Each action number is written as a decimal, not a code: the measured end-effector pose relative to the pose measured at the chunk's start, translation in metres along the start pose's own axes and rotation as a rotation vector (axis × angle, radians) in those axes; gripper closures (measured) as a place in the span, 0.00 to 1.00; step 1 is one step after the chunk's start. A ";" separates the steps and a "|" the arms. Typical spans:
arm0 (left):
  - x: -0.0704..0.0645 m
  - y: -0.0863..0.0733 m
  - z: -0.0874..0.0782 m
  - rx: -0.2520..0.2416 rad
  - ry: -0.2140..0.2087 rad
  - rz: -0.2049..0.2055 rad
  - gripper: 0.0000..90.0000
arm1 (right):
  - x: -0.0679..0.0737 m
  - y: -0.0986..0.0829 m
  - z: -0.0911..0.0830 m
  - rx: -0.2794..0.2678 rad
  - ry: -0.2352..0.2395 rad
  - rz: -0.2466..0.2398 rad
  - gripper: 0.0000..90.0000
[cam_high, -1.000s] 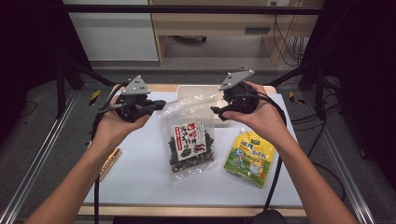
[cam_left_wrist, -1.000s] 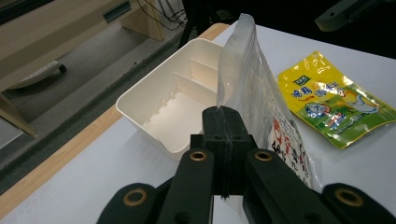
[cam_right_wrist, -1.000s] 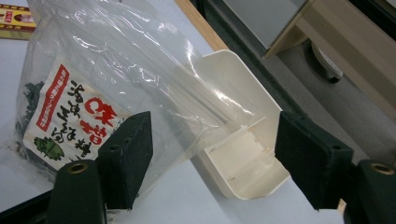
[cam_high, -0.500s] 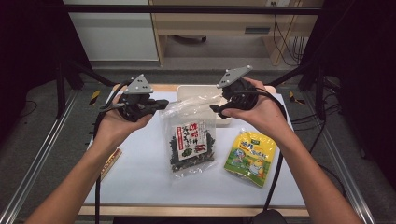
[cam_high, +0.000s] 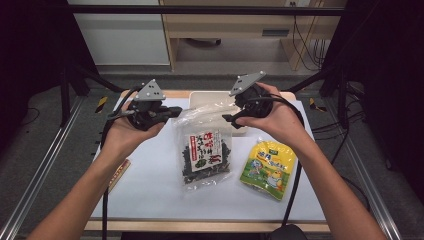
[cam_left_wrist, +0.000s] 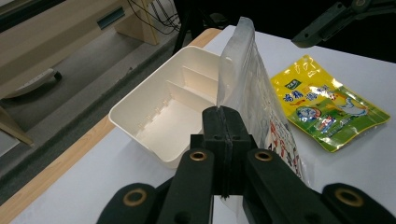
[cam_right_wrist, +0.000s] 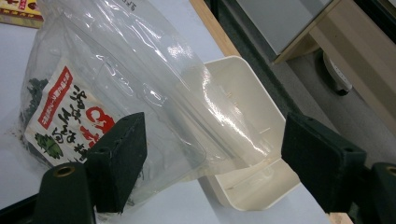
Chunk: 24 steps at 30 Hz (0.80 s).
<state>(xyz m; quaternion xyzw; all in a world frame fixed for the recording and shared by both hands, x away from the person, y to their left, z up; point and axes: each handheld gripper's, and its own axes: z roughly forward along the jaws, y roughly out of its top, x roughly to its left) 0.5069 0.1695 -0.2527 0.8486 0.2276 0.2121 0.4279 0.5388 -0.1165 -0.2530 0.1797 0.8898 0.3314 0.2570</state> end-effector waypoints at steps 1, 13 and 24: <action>0.000 0.000 0.000 0.000 -0.001 0.001 1.00 | 0.000 0.000 0.001 0.000 0.002 0.002 0.25; -0.006 0.005 -0.003 -0.013 -0.024 0.016 1.00 | -0.002 0.004 0.014 0.021 0.036 -0.020 0.21; -0.011 0.008 -0.005 -0.023 -0.039 0.025 1.00 | 0.000 0.009 0.028 0.056 0.082 -0.051 0.19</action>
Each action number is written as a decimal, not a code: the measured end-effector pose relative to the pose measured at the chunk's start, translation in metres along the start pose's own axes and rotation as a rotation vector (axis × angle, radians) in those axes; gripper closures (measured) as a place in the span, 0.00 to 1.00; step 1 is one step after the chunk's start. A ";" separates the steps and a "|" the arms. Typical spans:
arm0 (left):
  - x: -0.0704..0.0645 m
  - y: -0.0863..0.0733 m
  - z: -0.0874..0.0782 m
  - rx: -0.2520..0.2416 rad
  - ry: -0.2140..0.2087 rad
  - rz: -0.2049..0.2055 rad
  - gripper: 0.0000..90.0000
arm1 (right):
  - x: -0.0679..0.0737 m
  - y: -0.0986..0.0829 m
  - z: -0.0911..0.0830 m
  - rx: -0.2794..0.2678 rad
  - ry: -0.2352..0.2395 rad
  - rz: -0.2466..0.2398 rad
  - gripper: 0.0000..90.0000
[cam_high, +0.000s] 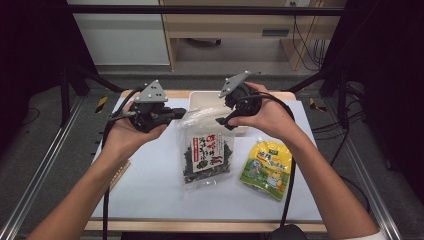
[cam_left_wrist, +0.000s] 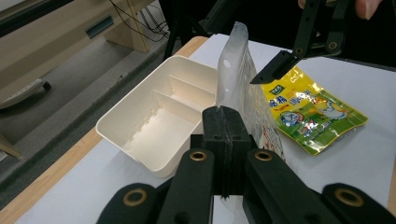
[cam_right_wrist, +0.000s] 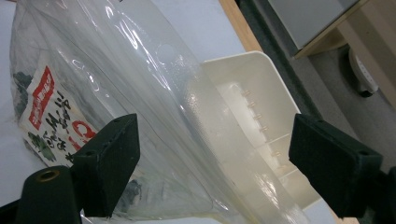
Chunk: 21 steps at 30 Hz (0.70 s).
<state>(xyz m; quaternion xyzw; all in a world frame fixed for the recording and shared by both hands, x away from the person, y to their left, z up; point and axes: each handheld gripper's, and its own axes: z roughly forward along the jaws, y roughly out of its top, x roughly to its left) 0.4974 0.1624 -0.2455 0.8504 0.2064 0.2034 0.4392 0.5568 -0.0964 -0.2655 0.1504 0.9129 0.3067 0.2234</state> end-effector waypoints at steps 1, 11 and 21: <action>-0.001 0.000 0.000 -0.004 -0.003 0.000 1.00 | 0.000 0.000 0.001 0.006 0.006 -0.004 0.19; -0.002 0.002 0.000 -0.006 -0.007 0.006 1.00 | 0.002 0.001 0.005 0.015 0.039 -0.033 0.25; 0.000 0.001 0.001 0.003 0.011 0.008 1.00 | 0.007 -0.002 0.005 0.046 0.083 -0.073 0.50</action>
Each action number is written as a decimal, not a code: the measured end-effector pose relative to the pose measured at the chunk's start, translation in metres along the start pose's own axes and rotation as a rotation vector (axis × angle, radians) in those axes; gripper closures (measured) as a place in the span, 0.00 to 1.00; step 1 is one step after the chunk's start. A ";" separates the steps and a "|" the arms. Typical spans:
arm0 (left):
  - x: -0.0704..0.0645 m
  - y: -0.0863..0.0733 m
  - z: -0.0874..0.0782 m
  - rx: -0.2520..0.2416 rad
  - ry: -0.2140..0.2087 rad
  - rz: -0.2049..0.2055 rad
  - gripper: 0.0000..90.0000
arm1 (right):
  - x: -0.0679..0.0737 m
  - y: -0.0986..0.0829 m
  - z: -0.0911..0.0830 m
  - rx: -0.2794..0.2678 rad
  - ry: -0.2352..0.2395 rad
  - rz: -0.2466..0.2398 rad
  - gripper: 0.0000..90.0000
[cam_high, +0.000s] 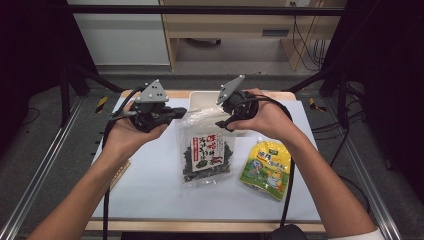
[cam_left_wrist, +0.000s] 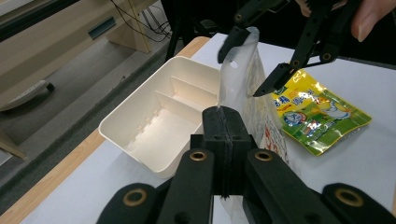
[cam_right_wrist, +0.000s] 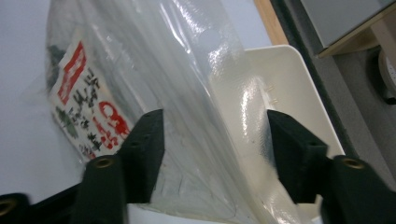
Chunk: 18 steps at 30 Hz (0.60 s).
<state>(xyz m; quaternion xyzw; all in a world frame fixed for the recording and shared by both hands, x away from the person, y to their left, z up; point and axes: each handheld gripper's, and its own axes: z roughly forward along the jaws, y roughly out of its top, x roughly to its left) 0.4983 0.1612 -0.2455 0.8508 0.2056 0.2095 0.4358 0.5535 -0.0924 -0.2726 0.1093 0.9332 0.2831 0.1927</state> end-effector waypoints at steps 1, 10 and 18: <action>0.000 0.000 0.001 -0.002 0.003 -0.005 1.00 | 0.001 0.000 0.000 0.007 0.004 -0.004 0.54; 0.003 -0.006 0.003 0.001 0.031 -0.014 1.00 | 0.003 -0.003 -0.007 0.027 0.060 -0.020 0.89; 0.007 -0.021 -0.011 -0.125 0.082 -0.110 0.49 | 0.001 0.000 -0.021 0.032 0.133 0.026 0.96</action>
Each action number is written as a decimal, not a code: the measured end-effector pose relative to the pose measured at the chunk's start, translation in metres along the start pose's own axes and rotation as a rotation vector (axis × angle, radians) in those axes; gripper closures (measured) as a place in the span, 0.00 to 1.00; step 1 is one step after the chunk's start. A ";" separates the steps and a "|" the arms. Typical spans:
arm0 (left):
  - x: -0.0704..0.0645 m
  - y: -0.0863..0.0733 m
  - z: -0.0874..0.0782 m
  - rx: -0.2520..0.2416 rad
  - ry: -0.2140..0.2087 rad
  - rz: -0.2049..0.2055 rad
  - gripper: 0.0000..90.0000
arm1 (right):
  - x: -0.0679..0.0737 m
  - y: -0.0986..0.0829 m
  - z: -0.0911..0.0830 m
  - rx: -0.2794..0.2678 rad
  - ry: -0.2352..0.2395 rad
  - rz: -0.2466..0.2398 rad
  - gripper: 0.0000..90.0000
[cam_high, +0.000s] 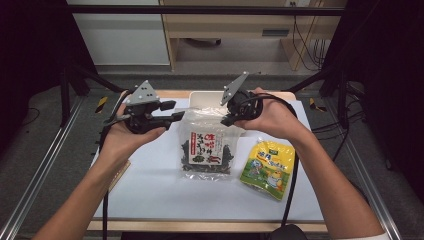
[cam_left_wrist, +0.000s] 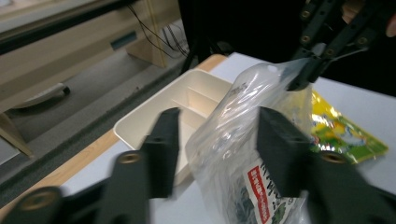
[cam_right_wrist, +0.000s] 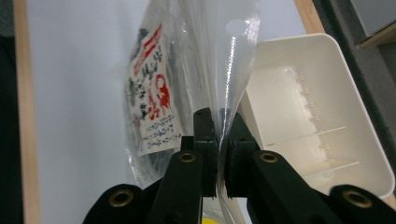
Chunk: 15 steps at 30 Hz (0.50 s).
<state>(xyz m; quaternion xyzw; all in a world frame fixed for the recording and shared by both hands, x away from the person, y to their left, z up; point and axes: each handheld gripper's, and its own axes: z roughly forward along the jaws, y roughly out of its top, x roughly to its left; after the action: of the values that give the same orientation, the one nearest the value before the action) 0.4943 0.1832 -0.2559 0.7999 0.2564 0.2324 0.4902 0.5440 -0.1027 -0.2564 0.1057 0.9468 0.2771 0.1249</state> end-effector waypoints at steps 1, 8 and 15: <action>0.002 -0.003 -0.004 -0.011 0.012 -0.011 0.45 | -0.001 0.000 -0.004 -0.009 0.002 0.015 0.96; 0.008 -0.035 -0.012 0.018 0.065 -0.058 0.27 | -0.009 0.005 -0.030 -0.035 -0.043 0.095 0.97; 0.005 -0.076 -0.001 0.110 0.117 -0.075 0.15 | -0.028 0.006 -0.054 -0.073 -0.099 0.245 0.97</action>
<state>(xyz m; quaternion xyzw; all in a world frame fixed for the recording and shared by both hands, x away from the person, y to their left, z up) 0.4840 0.2169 -0.3231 0.8005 0.3267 0.2458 0.4382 0.5556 -0.1320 -0.2036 0.2294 0.9088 0.3190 0.1406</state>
